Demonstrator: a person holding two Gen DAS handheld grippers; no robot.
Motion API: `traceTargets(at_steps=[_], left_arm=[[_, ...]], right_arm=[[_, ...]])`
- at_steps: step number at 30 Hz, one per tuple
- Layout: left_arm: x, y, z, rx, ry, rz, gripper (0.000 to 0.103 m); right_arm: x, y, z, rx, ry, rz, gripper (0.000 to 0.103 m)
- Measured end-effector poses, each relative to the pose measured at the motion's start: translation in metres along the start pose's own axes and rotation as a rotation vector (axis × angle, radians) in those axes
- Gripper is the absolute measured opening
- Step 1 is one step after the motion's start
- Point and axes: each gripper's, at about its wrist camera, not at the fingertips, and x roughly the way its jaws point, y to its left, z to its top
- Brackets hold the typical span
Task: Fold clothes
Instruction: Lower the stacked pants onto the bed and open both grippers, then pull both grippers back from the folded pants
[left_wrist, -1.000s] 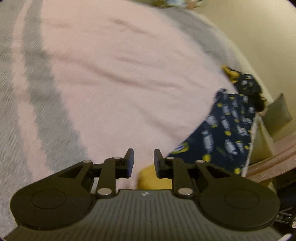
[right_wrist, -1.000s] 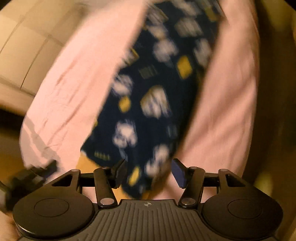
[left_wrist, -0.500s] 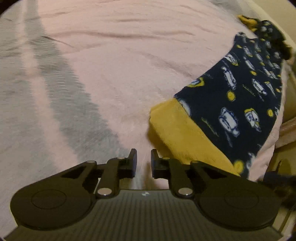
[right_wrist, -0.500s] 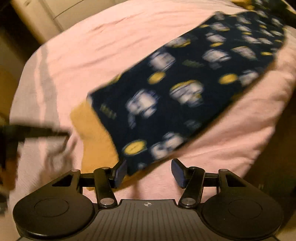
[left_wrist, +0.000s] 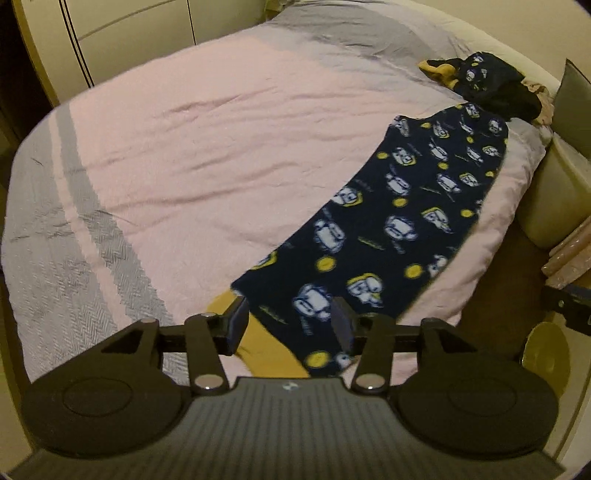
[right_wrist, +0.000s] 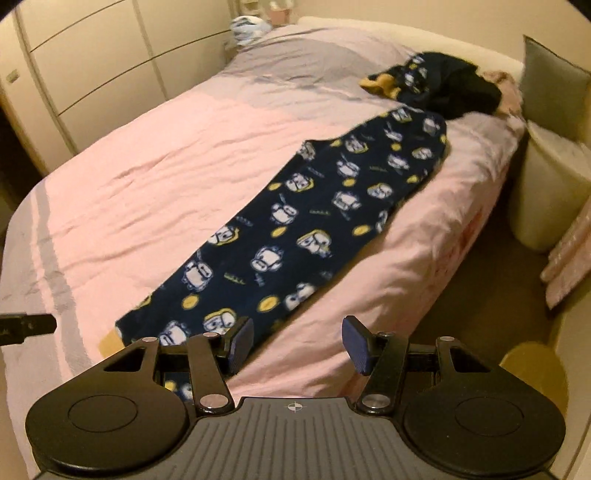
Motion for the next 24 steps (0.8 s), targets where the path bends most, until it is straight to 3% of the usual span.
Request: traceTargets(at_steps=[8, 10, 12, 17, 24], left_arm=[[-0.022, -0.102, -0.016, -0.085, 0.008, 0.087, 0.045], [-0.031, -0.126, -0.019, -0.111, 0.000, 0.108, 0.045], [-0.042, -0.147, -0.024, -0.136, -0.010, 0.132, 0.045], [-0.066, -0.176, -0.042, -0.174, -0.016, 0.173, 0.053], [-0.083, -0.188, -0.060, -0.228, -0.011, 0.228, 0.053]], right_arm=[[-0.028, -0.084, 0.025, -0.130, -0.025, 0.064, 0.058], [-0.039, -0.109, 0.032, -0.149, -0.067, 0.061, 0.070], [-0.043, -0.126, 0.036, -0.183, -0.081, 0.064, 0.073], [-0.043, -0.151, 0.037, -0.249, -0.058, 0.106, 0.074], [-0.049, -0.167, 0.033, -0.280, -0.030, 0.154, 0.074]])
